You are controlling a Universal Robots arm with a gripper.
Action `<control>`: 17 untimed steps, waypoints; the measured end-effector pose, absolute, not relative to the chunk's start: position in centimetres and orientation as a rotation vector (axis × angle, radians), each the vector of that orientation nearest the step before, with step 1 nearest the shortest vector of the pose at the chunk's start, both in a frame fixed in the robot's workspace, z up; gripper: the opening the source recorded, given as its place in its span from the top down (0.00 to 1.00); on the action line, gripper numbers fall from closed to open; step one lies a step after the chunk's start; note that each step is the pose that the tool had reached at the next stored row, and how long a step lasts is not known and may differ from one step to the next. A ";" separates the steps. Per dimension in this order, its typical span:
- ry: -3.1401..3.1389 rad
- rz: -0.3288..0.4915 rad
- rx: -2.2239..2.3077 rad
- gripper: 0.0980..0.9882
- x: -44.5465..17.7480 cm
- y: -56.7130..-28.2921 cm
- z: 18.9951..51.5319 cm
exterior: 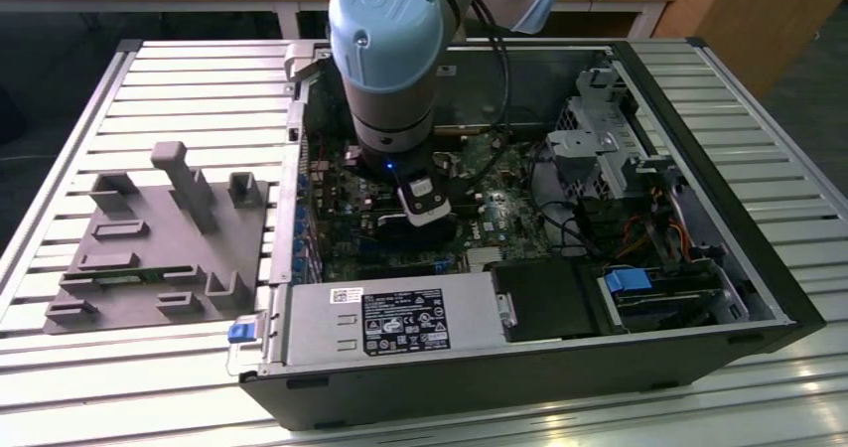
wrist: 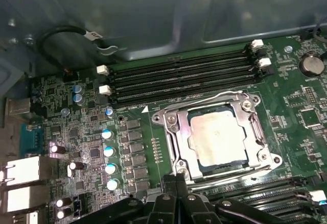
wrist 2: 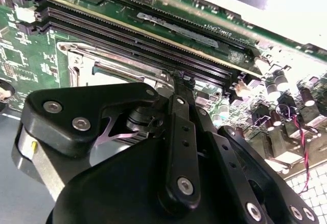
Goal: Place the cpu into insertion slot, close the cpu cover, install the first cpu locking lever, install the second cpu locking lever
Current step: 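Install the second cpu locking lever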
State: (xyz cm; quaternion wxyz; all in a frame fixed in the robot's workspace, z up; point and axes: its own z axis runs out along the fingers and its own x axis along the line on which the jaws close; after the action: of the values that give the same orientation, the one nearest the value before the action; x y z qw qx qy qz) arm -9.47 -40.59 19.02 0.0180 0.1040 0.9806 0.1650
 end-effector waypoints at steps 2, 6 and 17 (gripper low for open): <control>3.048 0.513 0.313 1.00 -9.5 -40.5 19.0; 3.053 0.513 0.288 1.00 -9.6 -40.4 18.9; 3.067 0.498 0.225 1.00 -9.7 -40.1 18.7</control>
State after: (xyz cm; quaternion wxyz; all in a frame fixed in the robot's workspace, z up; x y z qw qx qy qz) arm -9.67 -40.13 18.70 0.0133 0.0722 0.9844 0.1599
